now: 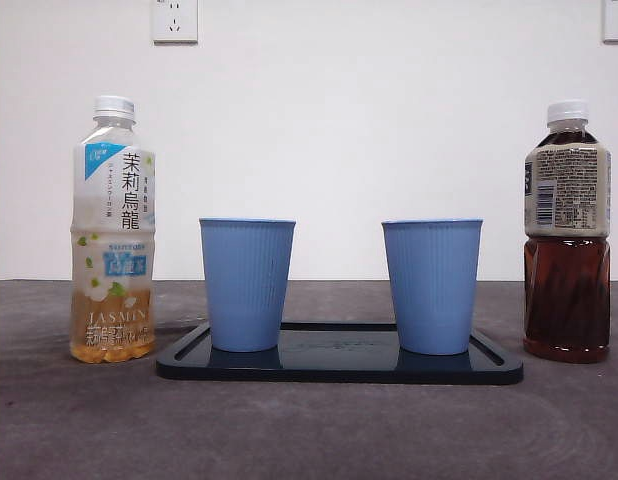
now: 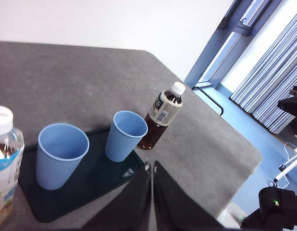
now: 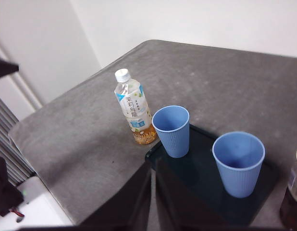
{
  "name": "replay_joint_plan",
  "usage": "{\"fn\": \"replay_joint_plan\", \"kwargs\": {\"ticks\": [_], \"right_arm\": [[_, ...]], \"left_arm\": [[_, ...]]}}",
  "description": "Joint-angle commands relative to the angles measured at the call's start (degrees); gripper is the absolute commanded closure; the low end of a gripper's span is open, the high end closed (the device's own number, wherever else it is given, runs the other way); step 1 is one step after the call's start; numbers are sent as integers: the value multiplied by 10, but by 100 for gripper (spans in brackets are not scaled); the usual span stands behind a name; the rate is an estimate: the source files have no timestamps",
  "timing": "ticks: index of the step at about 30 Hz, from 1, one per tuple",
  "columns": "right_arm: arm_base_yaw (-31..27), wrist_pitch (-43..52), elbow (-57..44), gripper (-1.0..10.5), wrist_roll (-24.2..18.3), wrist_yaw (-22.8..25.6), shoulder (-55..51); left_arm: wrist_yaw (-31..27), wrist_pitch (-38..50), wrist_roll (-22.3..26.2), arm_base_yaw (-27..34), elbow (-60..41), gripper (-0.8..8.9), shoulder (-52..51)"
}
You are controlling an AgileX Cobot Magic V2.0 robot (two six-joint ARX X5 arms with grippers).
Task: Pour the drink into the cup
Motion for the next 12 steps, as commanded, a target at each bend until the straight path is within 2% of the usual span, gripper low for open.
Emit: {"fn": "replay_joint_plan", "kwargs": {"ticks": [1,5,8,12], "right_arm": [[5,1,12,935,-28,-1,0],[5,-2,12,934,-28,-1,0],[5,-1,12,905,-28,-1,1],[5,-2,12,677,-28,0,1]], "left_arm": [[2,7,15,-2,16,805,0],[2,7,15,-2,16,767,-4],[1,8,15,-2,16,621,-4],[1,14,15,-2,16,377,-3]]}}
